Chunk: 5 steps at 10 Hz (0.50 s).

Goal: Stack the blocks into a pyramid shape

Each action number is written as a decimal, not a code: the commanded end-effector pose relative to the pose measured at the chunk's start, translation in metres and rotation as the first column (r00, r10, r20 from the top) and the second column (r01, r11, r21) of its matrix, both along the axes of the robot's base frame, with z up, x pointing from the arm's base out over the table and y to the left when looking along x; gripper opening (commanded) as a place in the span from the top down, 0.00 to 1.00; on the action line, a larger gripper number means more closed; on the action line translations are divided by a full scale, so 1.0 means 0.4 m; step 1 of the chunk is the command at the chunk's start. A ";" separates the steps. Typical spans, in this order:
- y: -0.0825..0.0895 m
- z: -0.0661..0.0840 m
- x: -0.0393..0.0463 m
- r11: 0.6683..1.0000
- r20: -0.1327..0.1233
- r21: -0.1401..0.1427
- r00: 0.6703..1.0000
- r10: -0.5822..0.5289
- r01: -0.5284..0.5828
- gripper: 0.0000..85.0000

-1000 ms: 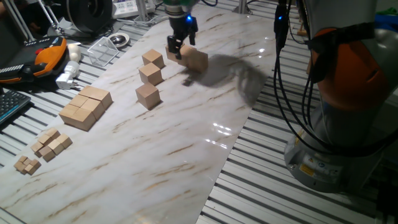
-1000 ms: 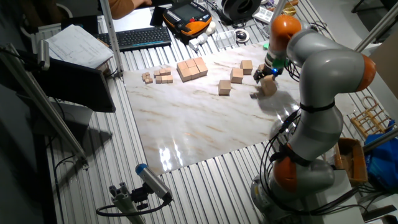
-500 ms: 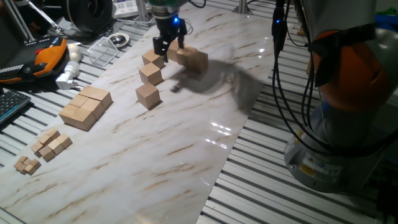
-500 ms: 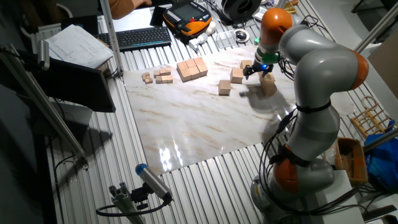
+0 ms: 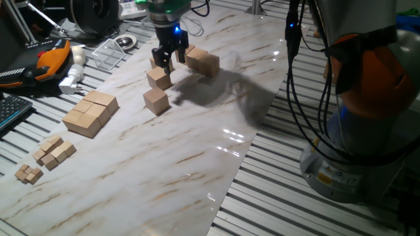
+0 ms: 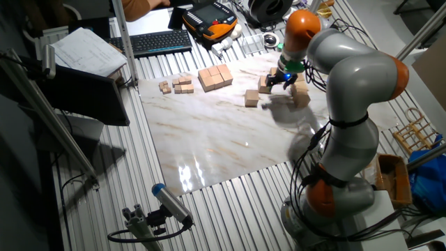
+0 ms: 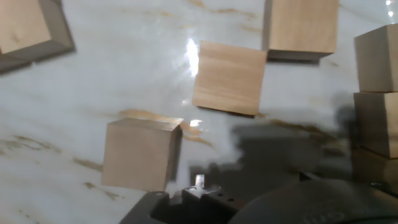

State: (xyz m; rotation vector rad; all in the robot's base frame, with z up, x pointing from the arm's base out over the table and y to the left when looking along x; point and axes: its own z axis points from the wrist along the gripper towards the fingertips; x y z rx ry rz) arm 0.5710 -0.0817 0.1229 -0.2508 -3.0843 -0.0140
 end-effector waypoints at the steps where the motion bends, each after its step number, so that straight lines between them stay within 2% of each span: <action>1: -0.003 -0.001 0.002 1.000 -0.007 -0.002 1.000 0.008 -0.008 0.20; 2: -0.003 -0.003 0.001 1.000 -0.012 -0.014 1.000 0.017 -0.018 0.20; 3: -0.002 -0.004 0.000 0.999 -0.014 -0.047 1.000 0.026 -0.027 0.20; 5: -0.002 -0.004 0.000 0.997 -0.017 -0.072 0.999 0.038 -0.039 0.20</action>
